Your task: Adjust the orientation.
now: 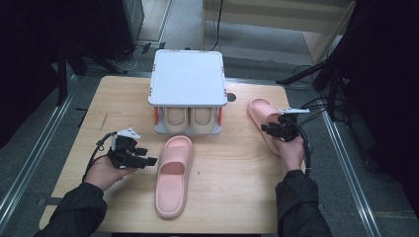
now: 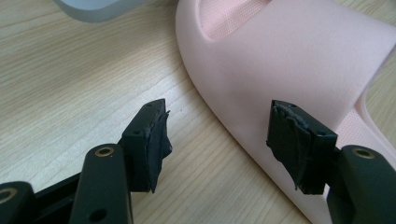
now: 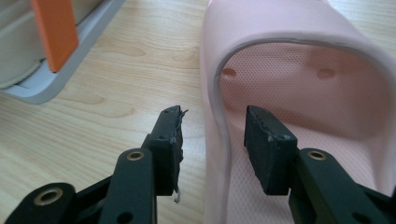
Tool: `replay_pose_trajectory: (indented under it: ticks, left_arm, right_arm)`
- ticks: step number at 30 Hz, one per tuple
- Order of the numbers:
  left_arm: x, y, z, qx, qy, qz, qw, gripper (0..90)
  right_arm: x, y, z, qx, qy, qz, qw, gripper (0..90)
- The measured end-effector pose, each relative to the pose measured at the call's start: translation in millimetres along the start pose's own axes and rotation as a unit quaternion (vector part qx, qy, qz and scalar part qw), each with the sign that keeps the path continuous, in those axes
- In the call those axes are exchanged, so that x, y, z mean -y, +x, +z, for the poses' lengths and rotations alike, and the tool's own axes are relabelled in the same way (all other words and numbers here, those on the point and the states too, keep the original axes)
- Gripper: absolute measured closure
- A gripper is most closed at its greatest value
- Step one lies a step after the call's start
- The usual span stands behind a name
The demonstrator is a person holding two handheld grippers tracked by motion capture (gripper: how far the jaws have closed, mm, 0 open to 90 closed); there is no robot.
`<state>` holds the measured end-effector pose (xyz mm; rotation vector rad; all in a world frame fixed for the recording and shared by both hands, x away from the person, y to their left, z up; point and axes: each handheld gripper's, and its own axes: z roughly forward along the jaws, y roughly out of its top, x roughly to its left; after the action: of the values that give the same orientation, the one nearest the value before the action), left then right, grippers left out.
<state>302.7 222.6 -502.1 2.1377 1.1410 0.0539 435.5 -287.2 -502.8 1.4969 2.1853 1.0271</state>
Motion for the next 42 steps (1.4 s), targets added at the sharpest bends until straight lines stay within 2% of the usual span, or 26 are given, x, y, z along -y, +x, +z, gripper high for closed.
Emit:
replay_pose_trajectory:
  ticks: [4,6,9,12,15,20,24,27,32,36,38,42]
  left_arm:
    - [5.1,1.1,-4.3,-0.006,-0.002,-0.006,1.0000,37.5]
    - [7.7,1.5,-6.9,-0.010,-0.006,-0.011,0.9999,37.5]
    - [10.5,1.9,-8.7,-0.014,-0.007,-0.013,0.9998,37.3]
    - [13.2,2.7,-10.9,-0.015,-0.006,-0.015,0.9997,37.1]
    - [14.1,3.0,-12.2,-0.018,-0.009,-0.018,0.9996,37.1]
    - [13.9,4.6,-13.8,-0.012,-0.015,-0.023,0.9995,37.1]
    - [13.2,5.0,-11.9,-0.011,-0.013,-0.024,0.9996,37.1]
    - [11.6,5.0,-10.5,-0.008,-0.012,-0.021,0.9997,37.1]
    - [7.6,4.7,-9.4,-0.005,-0.015,-0.017,0.9997,36.9]
    - [0.5,7.2,-8.7,-0.005,-0.016,-0.005,0.9998,36.3]
    - [-2.8,10.2,-9.7,0.002,-0.022,-0.011,0.9997,35.5]
    - [-8.1,16.4,-10.7,0.000,-0.023,-0.013,0.9997,35.4]
  right_arm:
    - [-3.8,1.2,12.3,0.013,0.006,-0.008,0.9999,60.9]
    - [-6.7,0.7,15.7,0.014,0.009,-0.003,0.9999,61.8]
    - [-9.1,-1.7,19.6,0.021,0.008,0.005,0.9997,68.4]
    - [-10.9,-2.1,22.4,0.025,0.007,0.003,0.9997,71.4]
    - [-14.7,1.4,23.4,0.034,0.007,-0.002,0.9994,79.4]
    - [-22.3,6.0,20.2,0.046,0.008,-0.011,0.9988,84.7]
    - [-27.2,5.6,11.2,0.046,-0.002,0.002,0.9990,85.4]
    - [-29.9,6.0,1.0,0.049,-0.015,-0.006,0.9986,85.5]
    - [-29.5,13.1,-21.4,0.040,-0.028,-0.013,0.9987,85.5]
    - [-20.0,25.1,-46.1,0.038,-0.028,-0.034,0.9983,85.3]
    - [-14.9,31.6,-56.5,0.035,-0.029,-0.045,0.9980,85.3]
    - [0.4,52.0,-74.1,0.023,-0.020,-0.064,0.9975,85.2]
